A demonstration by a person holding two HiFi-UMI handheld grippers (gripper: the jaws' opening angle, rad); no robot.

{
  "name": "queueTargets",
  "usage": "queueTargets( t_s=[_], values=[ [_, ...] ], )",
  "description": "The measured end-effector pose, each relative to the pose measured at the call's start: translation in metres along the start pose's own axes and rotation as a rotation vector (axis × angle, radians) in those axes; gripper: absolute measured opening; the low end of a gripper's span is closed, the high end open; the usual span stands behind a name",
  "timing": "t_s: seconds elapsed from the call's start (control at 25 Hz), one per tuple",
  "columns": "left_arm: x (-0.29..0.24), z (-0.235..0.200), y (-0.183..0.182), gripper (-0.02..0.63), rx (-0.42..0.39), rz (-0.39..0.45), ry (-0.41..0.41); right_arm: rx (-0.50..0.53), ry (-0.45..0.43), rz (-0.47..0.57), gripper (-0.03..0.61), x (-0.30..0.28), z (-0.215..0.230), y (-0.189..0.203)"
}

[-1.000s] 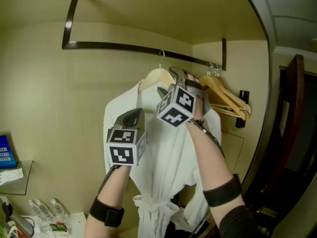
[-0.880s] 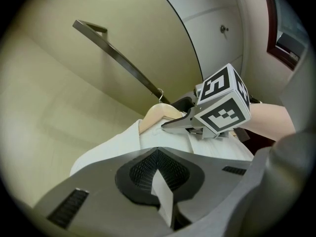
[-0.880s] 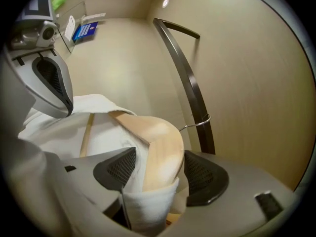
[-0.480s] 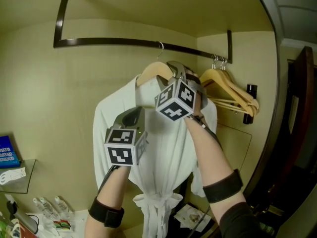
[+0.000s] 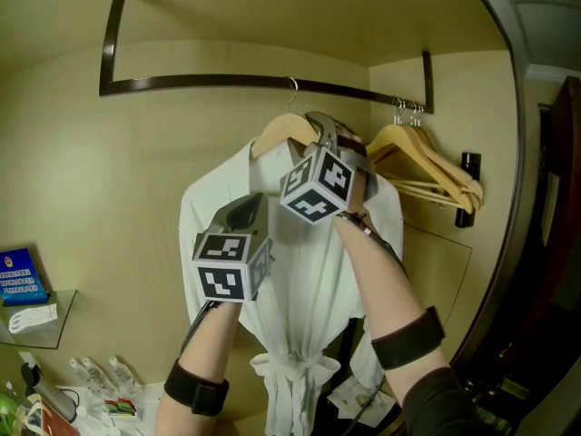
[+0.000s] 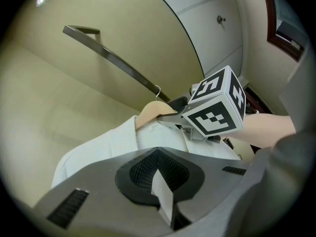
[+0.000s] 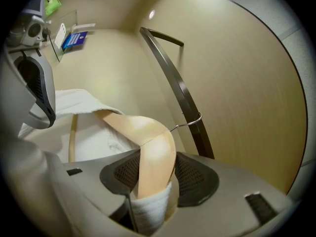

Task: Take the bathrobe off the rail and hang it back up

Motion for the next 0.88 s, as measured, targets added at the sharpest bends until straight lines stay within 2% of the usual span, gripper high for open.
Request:
queueTargets(
  t_s=[0.28, 0.52, 0.88],
  values=[
    [-0.001, -0.006, -0.002, 0.002, -0.022, 0.017, -0.032, -0.013, 0.013, 0.002, 0.206, -0.001, 0.007, 0.001],
    [-0.001, -0.006, -0.003, 0.002, -0.027, 0.014, -0.043, -0.006, 0.039, 0.049, 0.204, 0.006, 0.018, -0.014],
    [0.007, 0.0, -0.014, 0.002, -0.022, 0.012, -0.033, -0.013, 0.054, 0.081, 0.204, 0.022, 0.025, -0.022]
  ],
)
Point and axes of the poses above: the fingertips, and each gripper's own axes: x backward along the fingers, z to its right, y out of its underside, the point moved 5 cm from there along x, backward along the fingers, and after that the axes turned 10 degrees about -y, right-handed, at the moved point
